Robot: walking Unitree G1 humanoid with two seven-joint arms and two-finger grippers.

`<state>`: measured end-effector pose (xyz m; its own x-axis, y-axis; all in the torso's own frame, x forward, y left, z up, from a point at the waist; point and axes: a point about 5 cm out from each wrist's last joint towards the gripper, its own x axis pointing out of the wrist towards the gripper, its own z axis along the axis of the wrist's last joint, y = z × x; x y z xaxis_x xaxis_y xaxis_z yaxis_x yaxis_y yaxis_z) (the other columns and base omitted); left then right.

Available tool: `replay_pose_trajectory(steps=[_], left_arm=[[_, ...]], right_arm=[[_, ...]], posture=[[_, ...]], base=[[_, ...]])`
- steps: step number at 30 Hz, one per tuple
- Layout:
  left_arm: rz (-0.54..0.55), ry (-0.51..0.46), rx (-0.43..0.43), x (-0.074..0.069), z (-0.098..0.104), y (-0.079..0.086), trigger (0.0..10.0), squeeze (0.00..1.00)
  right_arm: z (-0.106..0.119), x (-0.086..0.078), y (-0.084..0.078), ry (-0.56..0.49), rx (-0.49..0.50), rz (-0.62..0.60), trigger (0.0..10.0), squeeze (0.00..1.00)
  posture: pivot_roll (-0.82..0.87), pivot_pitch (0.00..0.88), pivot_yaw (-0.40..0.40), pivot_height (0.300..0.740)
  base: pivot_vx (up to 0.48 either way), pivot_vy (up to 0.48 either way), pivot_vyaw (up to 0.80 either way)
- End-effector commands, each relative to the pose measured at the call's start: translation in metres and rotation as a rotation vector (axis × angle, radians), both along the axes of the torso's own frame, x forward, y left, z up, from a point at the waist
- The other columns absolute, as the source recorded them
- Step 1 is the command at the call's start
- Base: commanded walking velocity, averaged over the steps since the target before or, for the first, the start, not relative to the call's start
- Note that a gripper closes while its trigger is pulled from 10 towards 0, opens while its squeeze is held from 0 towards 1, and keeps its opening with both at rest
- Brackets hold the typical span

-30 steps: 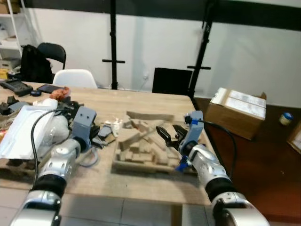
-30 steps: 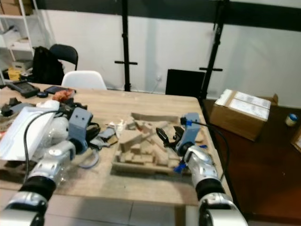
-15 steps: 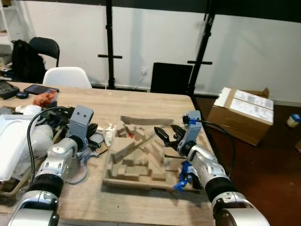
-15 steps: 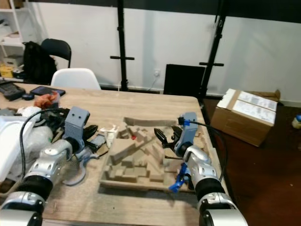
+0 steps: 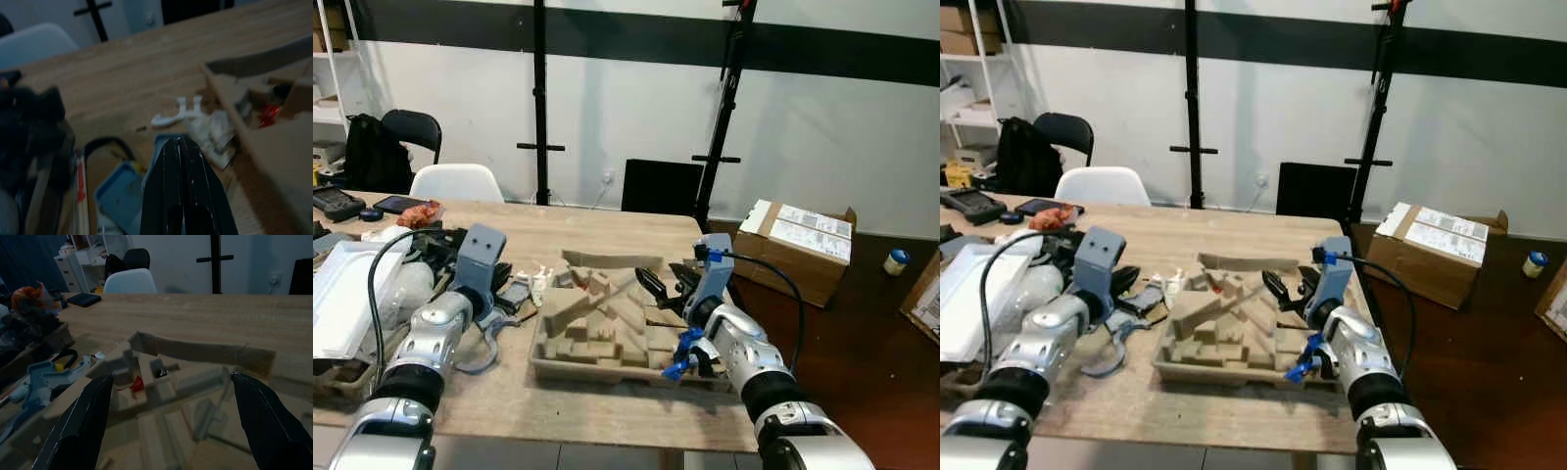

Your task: Picking trash to rubbish bin

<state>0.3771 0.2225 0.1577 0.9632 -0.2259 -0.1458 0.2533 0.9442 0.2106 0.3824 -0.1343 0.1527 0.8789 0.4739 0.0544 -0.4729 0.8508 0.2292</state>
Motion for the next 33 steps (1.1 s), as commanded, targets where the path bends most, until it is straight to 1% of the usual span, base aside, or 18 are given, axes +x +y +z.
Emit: replay_pose_trajectory(steps=[1,8,11,16,19,23,27,31,33], left_arm=[[0.023,-0.012,0.013,0.005,0.009,0.002,10.0,0.0],[0.044,-0.022,0.002,0.006,0.011,0.003,10.0,0.0],[0.047,-0.022,0.014,0.006,0.011,0.004,10.0,0.0],[0.073,-0.011,0.062,0.009,0.015,0.011,10.0,0.0],[0.076,-0.025,0.106,0.012,0.024,0.014,10.0,0.0],[0.09,-0.041,0.095,0.013,0.028,0.016,10.0,0.0],[0.105,-0.043,0.114,0.014,0.029,0.017,10.0,0.0],[0.118,-0.049,0.06,0.017,0.034,0.017,10.0,0.0],[0.115,-0.049,0.079,0.016,0.034,0.018,10.0,0.0]], right_arm=[[-0.007,-0.001,-0.005,0.036,0.001,-0.014,10.0,0.0],[-0.007,-0.001,-0.004,0.04,0.001,-0.01,10.0,0.0],[-0.009,-0.002,-0.004,0.043,0.0,-0.009,10.0,0.0],[-0.01,-0.003,-0.005,0.047,-0.016,-0.007,10.0,0.0],[-0.006,-0.001,-0.007,0.039,-0.015,-0.007,10.0,0.0],[-0.005,-0.001,-0.007,0.036,-0.015,-0.007,10.0,0.0],[-0.007,-0.002,-0.007,0.04,-0.015,-0.012,10.0,0.0],[-0.011,-0.005,-0.008,0.047,-0.01,-0.017,10.0,0.0],[-0.013,-0.006,-0.009,0.05,-0.01,-0.018,10.0,0.0]], posture=[[0.09,0.0,-0.076,0.74],[0.09,0.0,-0.076,0.74],[0.09,0.0,-0.078,0.74],[0.09,0.0,-0.083,0.74],[0.1,0.0,-0.085,0.74],[0.1,0.0,-0.085,0.74],[0.1,0.0,-0.08,0.74],[0.1,0.0,-0.075,0.74],[0.1,0.0,-0.073,0.74]], base=[[0.0,0.0,0.0],[0.0,0.0,0.0],[0.0,0.0,0.0],[0.0,0.0,0.0],[0.0,0.0,0.0],[0.0,-0.188,0.0],[0.0,-0.48,0.0],[0.0,0.0,0.0],[0.0,0.0,0.0]])
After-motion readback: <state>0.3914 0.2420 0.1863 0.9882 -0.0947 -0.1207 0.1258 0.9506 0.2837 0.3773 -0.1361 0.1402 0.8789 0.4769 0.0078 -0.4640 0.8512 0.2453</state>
